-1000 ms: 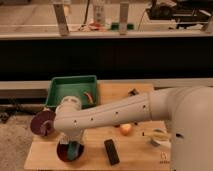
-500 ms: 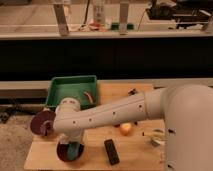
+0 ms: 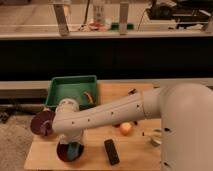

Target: Place sponge in purple bowl

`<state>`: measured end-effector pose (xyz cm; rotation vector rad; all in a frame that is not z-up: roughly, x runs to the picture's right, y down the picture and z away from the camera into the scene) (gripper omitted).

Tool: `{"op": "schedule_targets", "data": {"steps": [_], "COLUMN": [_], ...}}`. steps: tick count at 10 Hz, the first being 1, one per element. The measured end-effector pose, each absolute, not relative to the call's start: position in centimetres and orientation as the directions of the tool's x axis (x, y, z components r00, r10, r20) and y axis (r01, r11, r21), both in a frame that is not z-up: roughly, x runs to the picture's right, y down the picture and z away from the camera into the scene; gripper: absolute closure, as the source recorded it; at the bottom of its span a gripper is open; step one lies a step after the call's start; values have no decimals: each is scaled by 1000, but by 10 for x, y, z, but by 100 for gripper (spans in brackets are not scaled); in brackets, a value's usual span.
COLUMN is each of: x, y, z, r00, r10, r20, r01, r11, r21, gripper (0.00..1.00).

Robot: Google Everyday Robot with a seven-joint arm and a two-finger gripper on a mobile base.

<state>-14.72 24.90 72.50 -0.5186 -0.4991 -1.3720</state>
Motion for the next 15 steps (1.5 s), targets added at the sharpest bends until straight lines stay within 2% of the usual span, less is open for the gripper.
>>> {"op": "schedule_targets", "data": {"steps": [1,5,11,14,15], "x": [-147,-146,-146,-145,-145], "y": [250,250,250,248,247], "z": [726,729,730,730,730], "r00": [130,128,134,139,141], "r10": [-780,-784,-792,-799,-802], "r20": [612,607,596,584,581], "r01": [991,992,991,990,990], "r11": [119,109,105,104,105], "r21": [-58,-68,-83,-93,-95], "gripper": [42,53,53,71,82]}}
